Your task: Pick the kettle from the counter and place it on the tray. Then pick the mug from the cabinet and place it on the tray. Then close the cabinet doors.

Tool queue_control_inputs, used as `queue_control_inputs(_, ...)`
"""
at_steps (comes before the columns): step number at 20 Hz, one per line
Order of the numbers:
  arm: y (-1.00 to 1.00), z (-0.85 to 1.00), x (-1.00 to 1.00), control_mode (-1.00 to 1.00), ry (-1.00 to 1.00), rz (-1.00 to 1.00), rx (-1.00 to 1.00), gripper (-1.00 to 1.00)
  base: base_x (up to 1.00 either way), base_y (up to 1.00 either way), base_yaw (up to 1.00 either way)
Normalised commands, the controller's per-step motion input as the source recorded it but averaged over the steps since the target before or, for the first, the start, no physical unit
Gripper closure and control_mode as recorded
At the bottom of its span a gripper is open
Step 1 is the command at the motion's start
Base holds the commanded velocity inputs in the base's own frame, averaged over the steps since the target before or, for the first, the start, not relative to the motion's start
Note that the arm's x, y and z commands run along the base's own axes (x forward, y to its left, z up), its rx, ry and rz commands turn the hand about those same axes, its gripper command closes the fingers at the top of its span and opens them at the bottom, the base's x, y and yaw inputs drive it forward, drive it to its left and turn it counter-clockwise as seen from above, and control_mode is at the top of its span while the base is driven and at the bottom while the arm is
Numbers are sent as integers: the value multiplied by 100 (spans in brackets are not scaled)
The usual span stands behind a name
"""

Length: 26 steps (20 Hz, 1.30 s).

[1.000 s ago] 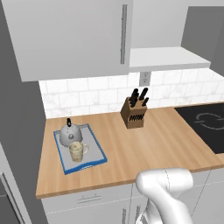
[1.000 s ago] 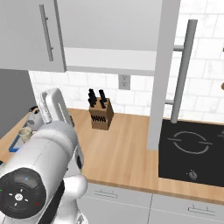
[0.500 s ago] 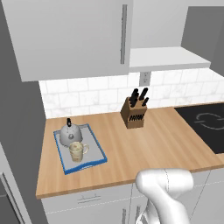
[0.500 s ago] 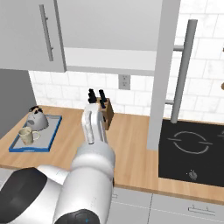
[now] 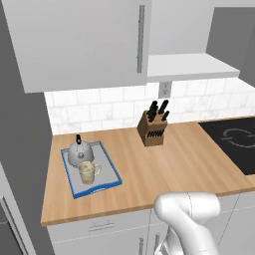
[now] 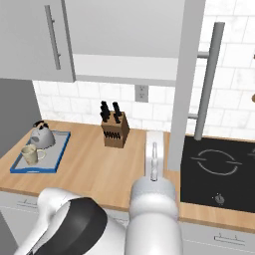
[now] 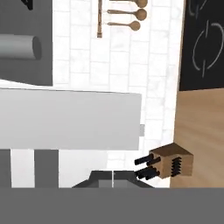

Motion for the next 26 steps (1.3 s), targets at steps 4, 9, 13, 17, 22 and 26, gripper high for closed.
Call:
queue_control_inputs(4, -75, -6, 0, -100, -10, 0, 6, 100, 0, 0, 0)
queue_control_inputs(9, -73, -19, 0, -100, -11, 0, 5, 100, 0, 0, 0)
queue_control_inputs(13, -68, -25, 2, -100, -9, 0, 5, 100, 0, 0, 0)
queue_control_inputs(17, -71, -24, 0, -100, -7, 0, 4, 100, 0, 0, 0)
queue_control_inputs(22, -83, -27, 0, -100, -3, 0, 3, 100, 0, 0, 0)
queue_control_inputs(26, -86, -18, -22, -100, -8, 0, 1, 100, 0, 0, 0)
